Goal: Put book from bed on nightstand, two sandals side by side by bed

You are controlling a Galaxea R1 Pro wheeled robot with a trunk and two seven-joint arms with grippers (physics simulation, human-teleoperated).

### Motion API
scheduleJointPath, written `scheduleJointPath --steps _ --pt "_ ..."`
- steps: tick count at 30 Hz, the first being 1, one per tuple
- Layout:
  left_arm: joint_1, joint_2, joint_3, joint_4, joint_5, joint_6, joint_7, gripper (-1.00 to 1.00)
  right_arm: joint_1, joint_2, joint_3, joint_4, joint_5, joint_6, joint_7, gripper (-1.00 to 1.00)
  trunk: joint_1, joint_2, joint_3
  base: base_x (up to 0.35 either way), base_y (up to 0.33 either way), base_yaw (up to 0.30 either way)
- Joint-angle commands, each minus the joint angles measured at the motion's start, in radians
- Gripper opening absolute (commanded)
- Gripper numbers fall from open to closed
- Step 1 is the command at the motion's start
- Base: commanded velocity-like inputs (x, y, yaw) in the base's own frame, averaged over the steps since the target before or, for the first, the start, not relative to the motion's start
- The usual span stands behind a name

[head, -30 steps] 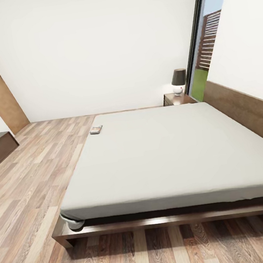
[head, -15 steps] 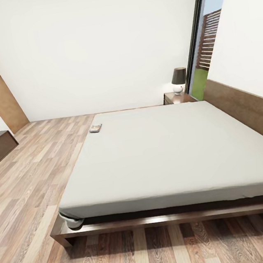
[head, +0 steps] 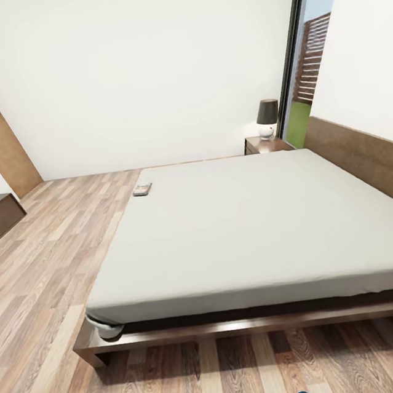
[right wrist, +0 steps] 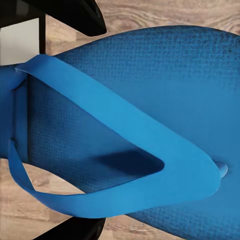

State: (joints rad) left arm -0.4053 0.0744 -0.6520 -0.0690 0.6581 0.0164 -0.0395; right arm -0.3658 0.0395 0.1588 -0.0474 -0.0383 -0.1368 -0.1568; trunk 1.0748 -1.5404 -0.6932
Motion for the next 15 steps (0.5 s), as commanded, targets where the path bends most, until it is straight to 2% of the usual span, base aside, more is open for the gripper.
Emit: scheduleJointPath --steps 1,8,11,15 --pt "-0.007 0.001 -0.008 -0.001 0.009 0.017 -0.002 -1.0 -0.003 0.001 0.007 -0.003 -0.005 0.02 -0.004 -1.0 0.004 -0.008 -0.004 0.0 0.0 0.0" --pt "-0.024 0.001 -0.008 -0.002 0.008 0.041 -0.001 -1.0 -0.011 -0.003 0.006 -0.115 -0.005 0.242 -0.008 -1.0 0.031 -0.057 -0.026 0.0 0.0 0.0" --pt "-0.027 0.001 -0.008 -0.002 0.008 0.042 0.0 -1.0 -0.016 -0.004 0.005 -0.139 -0.005 0.3 -0.045 -1.0 0.042 -0.078 -0.035 0.0 0.0 0.0" --pt "-0.028 0.001 -0.008 -0.002 0.008 0.041 0.001 -1.0 -0.023 0.0 0.005 -0.163 -0.005 0.33 -0.108 -1.0 0.058 -0.106 -0.048 0.0 0.0 0.0"
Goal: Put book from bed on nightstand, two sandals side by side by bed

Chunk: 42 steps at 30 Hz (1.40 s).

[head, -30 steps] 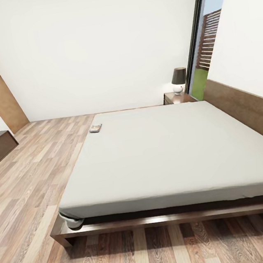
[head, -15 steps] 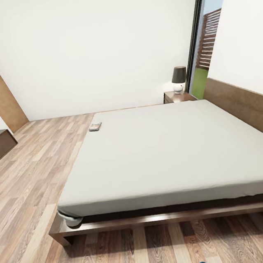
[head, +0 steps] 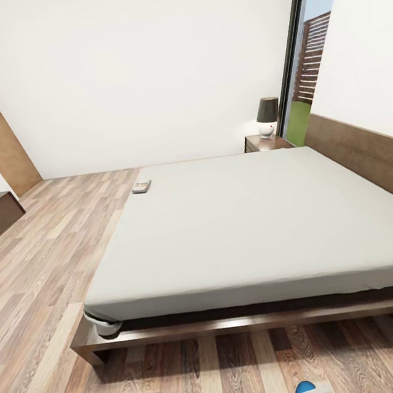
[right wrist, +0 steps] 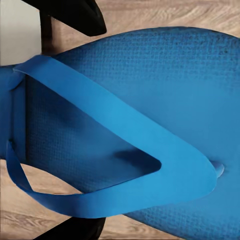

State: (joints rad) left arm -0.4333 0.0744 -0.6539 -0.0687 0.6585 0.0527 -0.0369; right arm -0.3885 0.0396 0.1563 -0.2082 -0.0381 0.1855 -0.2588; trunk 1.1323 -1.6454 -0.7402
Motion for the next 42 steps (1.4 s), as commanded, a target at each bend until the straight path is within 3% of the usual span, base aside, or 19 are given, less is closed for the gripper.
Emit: scheduleJointPath --steps 1,8,16,23,29,34,39,42 --pt "0.0 0.001 -0.006 -0.002 0.008 0.005 -0.002 -1.0 -0.007 0.0 0.008 -0.008 -0.005 0.013 -0.019 -1.0 0.004 -0.008 -0.004 0.0 0.0 0.0" --pt "-0.001 0.001 -0.006 -0.002 0.009 0.0 -0.001 -1.0 -0.04 0.002 0.008 -0.063 -0.006 0.096 -0.033 -1.0 0.031 -0.057 -0.026 0.0 0.0 0.0" --pt "-0.001 0.006 -0.006 -0.002 0.009 -0.002 -0.002 -1.0 -0.044 0.002 0.01 -0.15 -0.007 0.137 -0.018 -1.0 0.061 -0.113 -0.051 0.0 0.0 0.0" --pt "-0.001 0.012 -0.006 -0.002 0.009 -0.003 -0.003 -1.0 -0.048 -0.008 0.012 -0.193 0.002 0.183 0.154 -1.0 0.088 -0.162 -0.073 0.0 0.0 0.0" --pt "-0.001 0.013 -0.006 -0.002 0.009 -0.004 -0.003 -1.0 -0.053 -0.014 0.012 -0.198 0.006 0.188 0.197 -1.0 0.111 -0.204 -0.092 0.0 0.0 0.0" --pt "-0.001 0.013 -0.006 -0.002 0.009 -0.006 -0.003 -1.0 -0.055 -0.016 0.028 -0.198 0.01 0.186 0.183 -1.0 0.13 -0.239 -0.107 0.0 0.0 0.0" --pt "-0.001 0.013 -0.006 -0.002 0.009 -0.008 -0.003 -1.0 -0.055 -0.013 0.042 -0.198 0.01 0.178 0.06 -1.0 0.15 -0.274 -0.123 0.0 0.0 0.0" --pt "-0.001 0.013 -0.006 -0.002 0.009 -0.008 -0.003 -1.0 -0.055 -0.012 0.046 -0.198 0.01 0.178 0.02 -1.0 0.161 -0.295 -0.133 0.0 0.0 0.0"
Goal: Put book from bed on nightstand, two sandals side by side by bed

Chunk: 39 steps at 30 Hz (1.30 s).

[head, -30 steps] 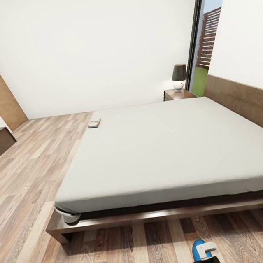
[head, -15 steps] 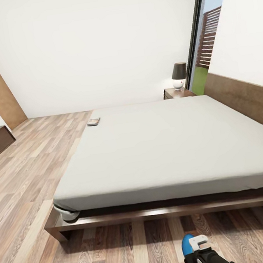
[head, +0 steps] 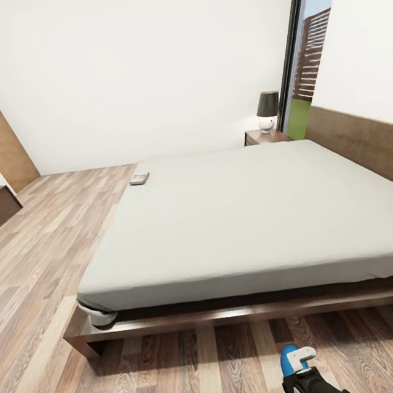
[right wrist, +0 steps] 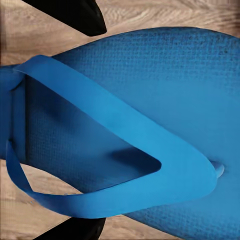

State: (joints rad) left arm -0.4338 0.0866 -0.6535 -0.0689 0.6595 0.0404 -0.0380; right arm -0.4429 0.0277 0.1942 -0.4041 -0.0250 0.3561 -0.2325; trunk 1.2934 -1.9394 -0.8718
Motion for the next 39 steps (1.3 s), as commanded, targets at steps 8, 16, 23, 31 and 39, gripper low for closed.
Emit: scheduleJointPath --steps 8,16,23,31,39 --pt "0.0 0.001 -0.006 -0.002 0.008 0.002 -0.002 -1.0 0.0 -0.009 0.116 -0.004 -0.005 0.01 -0.028 -1.0 0.031 -0.057 -0.026 0.0 0.0 0.0" --pt "0.0 0.001 -0.006 -0.002 0.008 0.001 -0.002 -1.0 0.0 -0.081 0.132 -0.121 -0.017 0.029 0.263 -1.0 0.061 -0.113 -0.051 0.0 0.0 0.0" --pt "0.0 0.001 -0.006 -0.002 0.008 -0.015 0.0 -1.0 -0.002 -0.134 0.087 -0.181 -0.019 0.103 0.491 -1.0 0.069 -0.127 -0.057 0.0 0.0 0.0" --pt "-0.002 0.001 -0.006 -0.002 0.008 -0.03 0.004 -1.0 -0.002 -0.194 0.054 -0.197 -0.019 0.114 0.75 -1.0 0.069 -0.127 -0.057 0.0 0.0 0.0" --pt "-0.035 0.001 -0.006 -0.002 0.008 -0.03 0.007 -1.0 -0.013 -0.242 -0.046 -0.199 -0.019 0.116 1.1 -1.0 0.069 -0.127 -0.057 0.0 0.0 0.0"
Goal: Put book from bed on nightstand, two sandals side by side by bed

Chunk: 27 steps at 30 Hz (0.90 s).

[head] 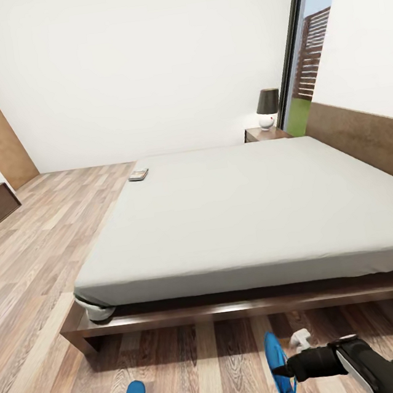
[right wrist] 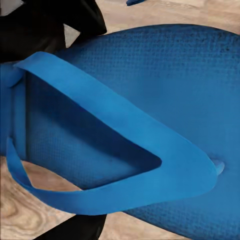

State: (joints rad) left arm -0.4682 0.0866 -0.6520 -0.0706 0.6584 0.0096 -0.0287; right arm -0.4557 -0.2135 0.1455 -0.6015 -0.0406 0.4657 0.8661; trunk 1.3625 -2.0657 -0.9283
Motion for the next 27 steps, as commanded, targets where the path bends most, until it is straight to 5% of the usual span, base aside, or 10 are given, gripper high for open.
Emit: scheduleJointPath --steps 1,14,20,27 --pt "-0.002 0.0 -0.008 -0.001 0.009 0.001 -0.002 -1.0 -0.002 -0.003 -0.016 -0.001 -0.003 0.007 0.044 -1.0 0.0 0.0 -0.001 0.0 0.0 0.0" --pt "-0.005 0.0 -0.008 0.0 0.009 -0.002 0.0 -1.0 -0.068 -0.004 -0.051 -0.001 -0.004 0.126 0.366 -1.0 0.0 0.0 -0.001 0.0 0.0 0.0" --pt "-0.005 0.0 -0.008 0.0 0.009 -0.002 0.0 -1.0 -0.075 -0.005 -0.056 0.002 -0.004 0.154 0.402 -1.0 0.0 0.0 -0.001 0.0 0.0 0.0" --pt "-0.005 0.0 -0.008 0.0 0.009 -0.002 0.0 -1.0 -0.076 -0.003 -0.119 0.011 0.001 0.192 0.409 -1.0 0.015 -0.028 -0.013 0.0 0.0 0.0"
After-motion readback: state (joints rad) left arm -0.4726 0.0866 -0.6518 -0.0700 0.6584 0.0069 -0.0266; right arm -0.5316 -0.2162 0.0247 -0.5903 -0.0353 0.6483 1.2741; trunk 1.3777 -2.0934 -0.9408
